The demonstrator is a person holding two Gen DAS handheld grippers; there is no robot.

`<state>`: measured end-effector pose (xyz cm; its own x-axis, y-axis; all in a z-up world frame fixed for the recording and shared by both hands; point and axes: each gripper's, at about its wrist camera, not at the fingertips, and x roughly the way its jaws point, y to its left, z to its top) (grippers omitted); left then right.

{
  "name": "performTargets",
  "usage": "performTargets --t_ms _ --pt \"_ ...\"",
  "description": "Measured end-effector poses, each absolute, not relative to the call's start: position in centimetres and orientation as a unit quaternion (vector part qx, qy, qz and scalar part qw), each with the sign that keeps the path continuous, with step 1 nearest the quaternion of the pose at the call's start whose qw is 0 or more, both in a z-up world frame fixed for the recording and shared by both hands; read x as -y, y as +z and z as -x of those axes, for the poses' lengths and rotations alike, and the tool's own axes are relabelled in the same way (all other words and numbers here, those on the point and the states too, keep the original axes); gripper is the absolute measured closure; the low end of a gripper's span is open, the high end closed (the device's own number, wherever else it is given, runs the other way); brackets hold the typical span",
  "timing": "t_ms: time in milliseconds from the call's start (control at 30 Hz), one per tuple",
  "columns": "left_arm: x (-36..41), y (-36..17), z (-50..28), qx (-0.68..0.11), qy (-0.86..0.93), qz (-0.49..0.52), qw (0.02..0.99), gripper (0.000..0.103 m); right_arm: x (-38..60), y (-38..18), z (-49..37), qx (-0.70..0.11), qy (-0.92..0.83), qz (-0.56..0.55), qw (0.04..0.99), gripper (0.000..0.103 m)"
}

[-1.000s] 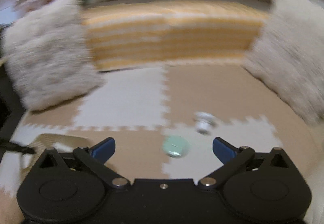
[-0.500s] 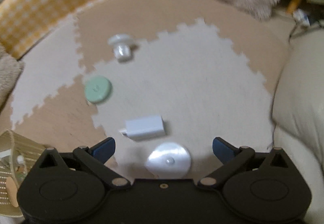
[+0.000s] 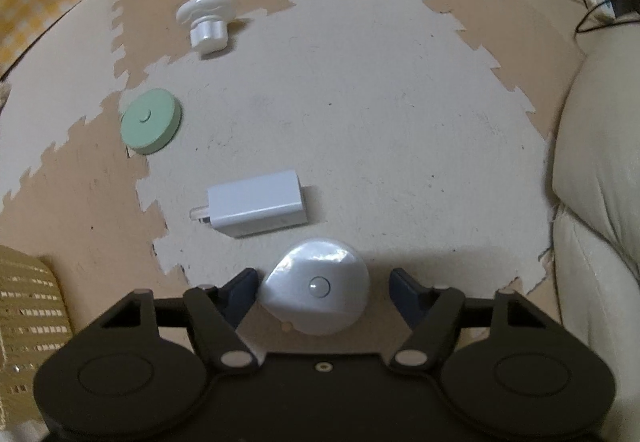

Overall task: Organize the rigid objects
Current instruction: 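Lift the white egg-shaped object and lower it into the basket with the right gripper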

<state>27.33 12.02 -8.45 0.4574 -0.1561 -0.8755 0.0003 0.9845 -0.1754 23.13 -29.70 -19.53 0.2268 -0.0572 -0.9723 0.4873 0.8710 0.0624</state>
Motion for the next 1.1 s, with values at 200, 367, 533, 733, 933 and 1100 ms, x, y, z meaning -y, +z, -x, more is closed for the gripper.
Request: performTargets --t_ms 200,367,533,733,933,1100 --pt "-12.1 -8.4 -27.3 -0.519 -0.046 0.075 0.850 0.095 29.2 -19.2 -23.2 -0.593 -0.168 -0.165 0.770 0.042" --pt "-12.0 -8.4 -27.3 -0.519 -0.046 0.075 0.850 0.095 29.4 -19.1 -23.1 -0.589 -0.169 -0.174 0.771 0.042" --pt "-12.0 -8.4 -27.3 -0.519 -0.046 0.075 0.850 0.095 29.3 -18.3 -23.0 -0.572 -0.164 -0.180 0.784 0.042" --pt "-12.0 -8.4 -27.3 -0.519 -0.046 0.075 0.850 0.095 27.7 -15.5 -23.0 -0.525 -0.124 -0.158 0.827 0.042" --pt "-12.0 -8.4 -27.3 -0.519 -0.046 0.074 0.850 0.095 26.3 -13.3 -22.7 -0.489 -0.088 -0.155 0.854 0.042" --pt "-12.0 -8.4 -27.2 -0.519 -0.046 0.074 0.850 0.095 24.6 -10.5 -22.3 -0.451 -0.044 -0.149 0.879 0.042"
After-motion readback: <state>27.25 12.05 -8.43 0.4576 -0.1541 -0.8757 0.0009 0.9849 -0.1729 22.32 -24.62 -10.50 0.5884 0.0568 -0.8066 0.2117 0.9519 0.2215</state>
